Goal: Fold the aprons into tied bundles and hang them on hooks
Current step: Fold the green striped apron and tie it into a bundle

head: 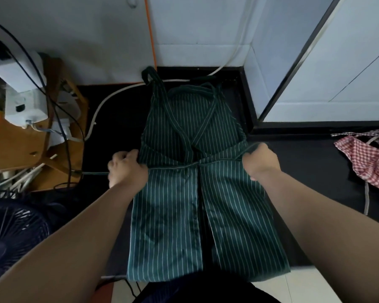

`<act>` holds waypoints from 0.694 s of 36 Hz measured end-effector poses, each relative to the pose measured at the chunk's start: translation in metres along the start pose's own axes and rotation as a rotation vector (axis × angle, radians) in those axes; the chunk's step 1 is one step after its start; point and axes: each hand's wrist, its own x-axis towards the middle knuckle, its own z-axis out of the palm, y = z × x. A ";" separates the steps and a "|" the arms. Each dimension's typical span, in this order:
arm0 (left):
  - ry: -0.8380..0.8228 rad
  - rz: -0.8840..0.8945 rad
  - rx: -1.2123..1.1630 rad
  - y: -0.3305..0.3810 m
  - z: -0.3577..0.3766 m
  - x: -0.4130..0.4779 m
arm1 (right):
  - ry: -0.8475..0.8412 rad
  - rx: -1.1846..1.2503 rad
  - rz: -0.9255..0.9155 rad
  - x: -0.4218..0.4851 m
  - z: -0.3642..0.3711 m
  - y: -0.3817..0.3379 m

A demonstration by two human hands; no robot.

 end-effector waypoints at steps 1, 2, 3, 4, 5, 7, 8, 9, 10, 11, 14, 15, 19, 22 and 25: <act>-0.030 0.076 -0.007 0.003 0.002 0.002 | 0.000 0.004 -0.057 0.002 0.000 -0.004; -0.056 0.143 0.002 0.006 0.004 0.004 | 0.000 -0.009 -0.114 0.004 -0.001 -0.008; -0.079 0.196 0.029 0.010 0.006 0.008 | 0.001 -0.040 -0.173 0.006 -0.001 -0.013; -0.109 0.235 0.072 0.013 0.008 0.012 | 0.003 -0.094 -0.223 0.009 0.000 -0.016; -0.142 0.261 0.115 0.017 0.011 0.017 | 0.002 -0.158 -0.259 0.011 0.002 -0.020; -0.181 0.271 0.188 0.022 0.015 0.023 | -0.025 -0.264 -0.296 0.016 0.005 -0.026; -0.179 0.262 0.215 0.023 0.015 0.026 | -0.063 -0.296 -0.306 0.018 0.007 -0.029; -0.174 0.252 0.236 0.024 0.016 0.029 | -0.125 -0.331 -0.319 0.022 0.009 -0.030; -0.175 0.241 0.256 0.023 0.018 0.032 | -0.202 -0.394 -0.327 0.027 0.011 -0.030; -0.172 0.234 0.275 0.022 0.018 0.032 | -0.264 -0.490 -0.324 0.029 0.011 -0.030; -0.130 0.160 0.283 0.017 0.017 0.037 | -0.274 -0.741 -0.246 0.037 0.011 -0.022; -0.108 0.127 0.280 0.015 0.016 0.039 | -0.258 -0.760 -0.212 0.040 0.009 -0.018; -0.063 0.067 0.256 0.007 0.012 0.045 | -0.248 -0.783 -0.207 0.050 0.004 -0.011; -0.060 0.056 0.198 0.008 0.012 0.049 | -0.272 -0.820 -0.264 0.052 0.002 -0.018; -0.043 0.059 0.153 0.013 0.013 0.053 | -0.196 -0.802 -0.345 0.052 0.005 -0.030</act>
